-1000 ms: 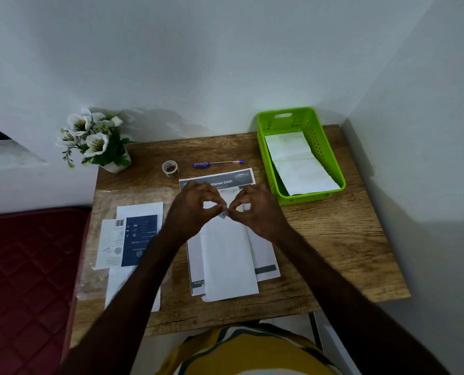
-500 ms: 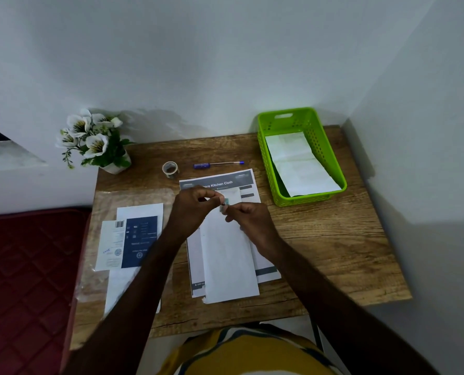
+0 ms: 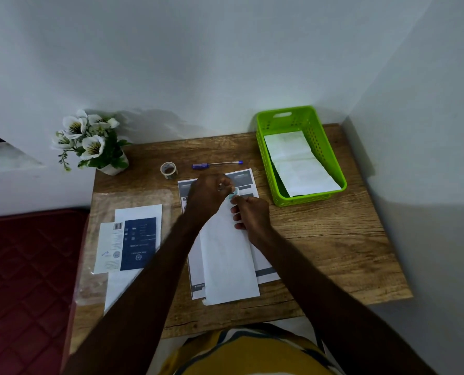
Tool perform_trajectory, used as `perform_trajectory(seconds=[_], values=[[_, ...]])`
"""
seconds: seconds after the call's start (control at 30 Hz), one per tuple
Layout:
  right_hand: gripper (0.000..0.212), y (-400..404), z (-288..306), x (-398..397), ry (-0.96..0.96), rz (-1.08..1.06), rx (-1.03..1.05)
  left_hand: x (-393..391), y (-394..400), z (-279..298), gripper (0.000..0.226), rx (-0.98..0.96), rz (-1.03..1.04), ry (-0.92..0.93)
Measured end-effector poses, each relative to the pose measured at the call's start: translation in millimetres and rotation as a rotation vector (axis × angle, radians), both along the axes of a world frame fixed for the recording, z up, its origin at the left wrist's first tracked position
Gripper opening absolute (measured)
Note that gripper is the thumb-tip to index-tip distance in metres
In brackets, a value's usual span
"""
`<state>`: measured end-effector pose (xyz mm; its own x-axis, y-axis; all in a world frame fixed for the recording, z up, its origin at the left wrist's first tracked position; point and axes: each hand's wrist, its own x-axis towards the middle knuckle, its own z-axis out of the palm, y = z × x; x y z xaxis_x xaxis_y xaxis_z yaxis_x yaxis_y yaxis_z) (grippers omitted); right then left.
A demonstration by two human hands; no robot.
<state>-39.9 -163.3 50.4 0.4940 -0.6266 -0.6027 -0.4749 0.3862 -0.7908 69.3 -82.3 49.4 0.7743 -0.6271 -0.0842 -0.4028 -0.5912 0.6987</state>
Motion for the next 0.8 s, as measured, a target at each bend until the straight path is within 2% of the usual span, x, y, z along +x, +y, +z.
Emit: perform_trajectory(seconds=[0.2, 0.43, 0.8], values=[[0.015, -2, -9, 4, 0.033, 0.05, -0.055, -1, 2, -10, 0.018, 0.077, -0.023, -0.061], [0.02, -7, -14, 6, 0.066, 0.078, -0.082, -4, 6, -18, 0.016, -0.034, 0.01, -0.035], [0.02, -7, -18, 9, 0.064, -0.005, -0.071, -7, 0, -23, 0.013, -0.123, 0.044, -0.042]])
